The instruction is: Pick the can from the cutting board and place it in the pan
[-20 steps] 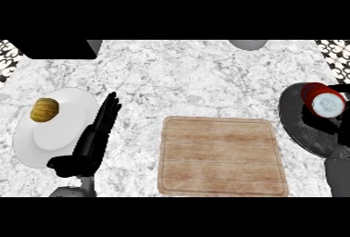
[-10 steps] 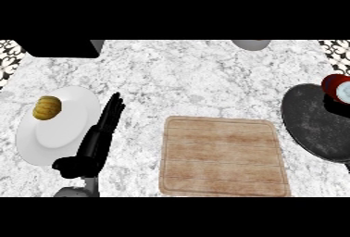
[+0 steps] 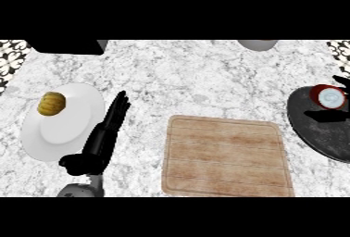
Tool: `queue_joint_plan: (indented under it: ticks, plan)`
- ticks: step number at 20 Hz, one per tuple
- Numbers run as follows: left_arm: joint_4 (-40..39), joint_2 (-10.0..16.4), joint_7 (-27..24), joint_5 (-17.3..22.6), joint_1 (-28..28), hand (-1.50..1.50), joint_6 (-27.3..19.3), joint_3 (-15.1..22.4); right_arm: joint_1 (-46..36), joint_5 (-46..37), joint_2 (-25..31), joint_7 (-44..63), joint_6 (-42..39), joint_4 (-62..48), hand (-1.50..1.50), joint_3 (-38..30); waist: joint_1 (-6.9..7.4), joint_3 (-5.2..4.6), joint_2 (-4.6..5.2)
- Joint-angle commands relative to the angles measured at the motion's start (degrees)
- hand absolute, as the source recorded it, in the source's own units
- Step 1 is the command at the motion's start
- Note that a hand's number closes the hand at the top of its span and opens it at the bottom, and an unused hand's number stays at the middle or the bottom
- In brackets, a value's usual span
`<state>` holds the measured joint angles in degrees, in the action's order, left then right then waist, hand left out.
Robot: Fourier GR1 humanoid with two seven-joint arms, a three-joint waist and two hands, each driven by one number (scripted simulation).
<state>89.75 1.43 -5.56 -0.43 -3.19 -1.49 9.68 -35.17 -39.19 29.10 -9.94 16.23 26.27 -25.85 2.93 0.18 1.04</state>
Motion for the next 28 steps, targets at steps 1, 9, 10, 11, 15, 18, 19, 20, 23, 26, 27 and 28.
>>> queue_joint_plan:
  ticks: [1,9,10,11,15,18,19,20,23,26,27,28]
  plan:
    - [-0.25,0.62,-0.16,0.53,0.21,0.0,0.77,-0.71,-3.94,1.68,0.27,-5.88,0.07,-8.36,-1.5,-1.97,0.07,0.1,0.1]
    - [-4.72,0.69,-2.1,0.46,-2.36,0.0,0.19,-3.19,-3.94,14.91,1.58,-18.78,-2.04,-5.77,-1.5,-12.87,-1.95,-0.02,-0.37]
    - [0.79,0.33,0.48,-0.17,0.39,0.0,-0.06,-0.78,-2.97,16.15,1.72,-20.11,-1.79,-6.59,-1.5,-14.03,-1.55,0.01,-0.54]
    - [0.78,2.14,0.29,1.35,0.61,0.0,1.57,-2.64,-3.56,16.96,3.66,-19.78,-4.46,-8.3,-1.5,-14.74,-1.27,0.01,-0.43]
    - [1.61,0.83,2.05,0.95,0.49,0.0,0.03,-2.38,1.74,22.21,5.08,-22.1,-14.68,-6.59,-1.5,-17.04,-2.82,-0.12,-1.01]
    - [-1.37,1.02,0.47,0.46,-1.02,0.0,-0.51,-3.79,5.37,25.0,6.99,-25.26,-24.64,-6.83,-1.5,-17.96,-3.26,-0.13,-0.99]
    - [3.45,0.88,4.73,0.38,0.12,0.0,-0.61,-2.09,7.19,26.16,8.0,-27.13,-27.13,-7.68,-1.5,-19.0,-2.95,-0.07,-1.02]
    - [3.47,2.34,1.46,2.23,2.64,0.0,1.93,-3.18,5.37,25.92,9.75,-24.41,-30.46,-7.38,-1.5,-17.77,-2.65,-0.13,-1.04]
    - [-0.26,1.75,-2.03,0.47,3.92,0.0,1.19,-2.84,11.0,27.41,10.84,-25.91,-37.15,-2.99,-1.5,-16.7,-3.54,-0.25,-1.28]
    - [1.04,-0.8,1.06,-2.4,2.01,0.0,-1.74,-0.2,15.48,28.88,10.65,-30.86,-40.33,-2.58,-1.5,-16.34,-3.29,-0.18,-1.12]
    - [1.39,2.22,0.02,1.42,2.5,0.0,1.83,-3.94,16.75,28.26,10.04,-33.59,-39.66,-2.99,-1.5,-15.34,-2.96,-0.16,-1.03]
    - [2.13,1.87,-0.56,0.69,3.34,0.0,1.92,-2.86,18.07,29.26,10.77,-34.31,-39.8,-3.3,-1.5,-15.68,-2.88,-0.15,-1.02]
